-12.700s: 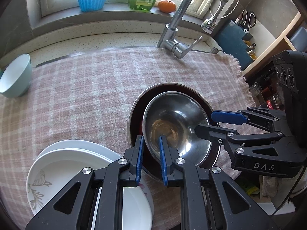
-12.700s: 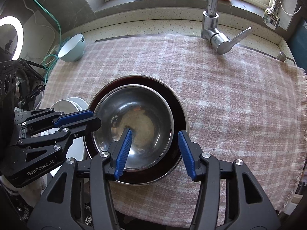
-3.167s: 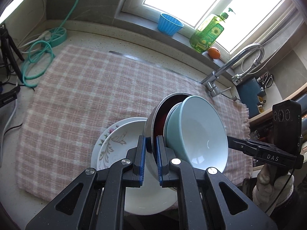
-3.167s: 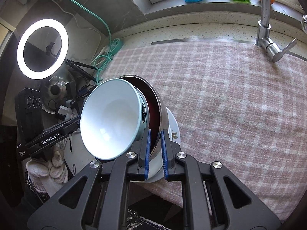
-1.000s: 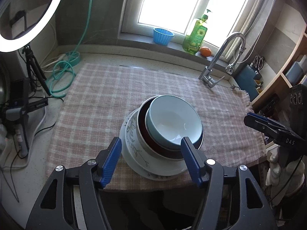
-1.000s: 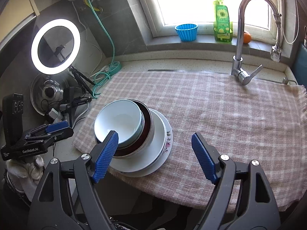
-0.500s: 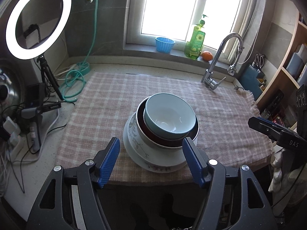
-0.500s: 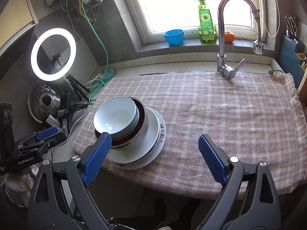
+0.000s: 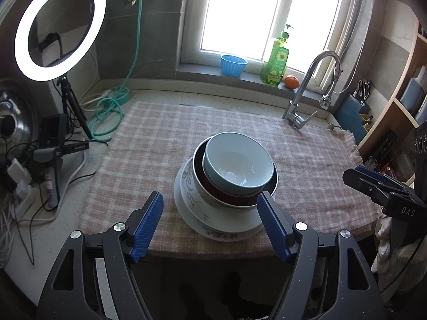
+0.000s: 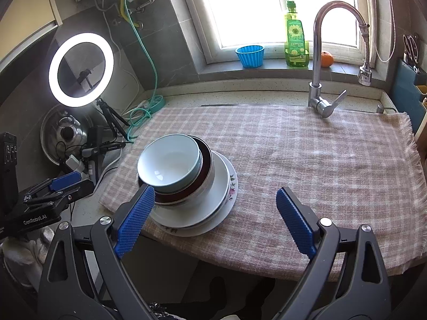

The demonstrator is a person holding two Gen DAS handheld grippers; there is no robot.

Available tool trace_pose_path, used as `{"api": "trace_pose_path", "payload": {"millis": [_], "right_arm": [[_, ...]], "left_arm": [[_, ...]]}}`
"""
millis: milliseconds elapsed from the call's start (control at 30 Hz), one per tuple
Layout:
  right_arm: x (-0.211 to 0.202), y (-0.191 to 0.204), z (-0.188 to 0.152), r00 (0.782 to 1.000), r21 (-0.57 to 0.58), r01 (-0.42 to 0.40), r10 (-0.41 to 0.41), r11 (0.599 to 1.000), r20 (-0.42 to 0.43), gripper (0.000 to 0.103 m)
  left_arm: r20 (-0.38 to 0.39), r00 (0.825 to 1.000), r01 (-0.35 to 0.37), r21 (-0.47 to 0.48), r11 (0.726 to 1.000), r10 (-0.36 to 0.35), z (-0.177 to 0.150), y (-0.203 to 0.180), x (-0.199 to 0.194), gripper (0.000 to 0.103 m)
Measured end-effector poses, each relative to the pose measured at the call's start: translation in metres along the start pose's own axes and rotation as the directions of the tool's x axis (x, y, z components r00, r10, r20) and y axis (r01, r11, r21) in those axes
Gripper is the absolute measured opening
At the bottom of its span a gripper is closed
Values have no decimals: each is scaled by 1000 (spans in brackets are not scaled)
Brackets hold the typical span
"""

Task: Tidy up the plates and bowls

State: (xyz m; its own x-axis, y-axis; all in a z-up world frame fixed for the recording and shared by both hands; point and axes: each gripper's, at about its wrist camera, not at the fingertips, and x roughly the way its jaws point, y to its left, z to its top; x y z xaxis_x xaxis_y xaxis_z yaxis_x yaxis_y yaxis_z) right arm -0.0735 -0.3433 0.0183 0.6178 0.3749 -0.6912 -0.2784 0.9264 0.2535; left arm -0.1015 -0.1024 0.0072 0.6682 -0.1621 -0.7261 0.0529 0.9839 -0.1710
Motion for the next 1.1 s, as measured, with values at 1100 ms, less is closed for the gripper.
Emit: {"api": "trace_pose_path", "payload": {"millis": [1100], "right_arm": [[10, -3, 8, 1000, 26, -25, 25, 999, -9, 103]], "left_arm": [[1, 999, -34, -7, 999, 34, 11, 2, 8, 76]]}}
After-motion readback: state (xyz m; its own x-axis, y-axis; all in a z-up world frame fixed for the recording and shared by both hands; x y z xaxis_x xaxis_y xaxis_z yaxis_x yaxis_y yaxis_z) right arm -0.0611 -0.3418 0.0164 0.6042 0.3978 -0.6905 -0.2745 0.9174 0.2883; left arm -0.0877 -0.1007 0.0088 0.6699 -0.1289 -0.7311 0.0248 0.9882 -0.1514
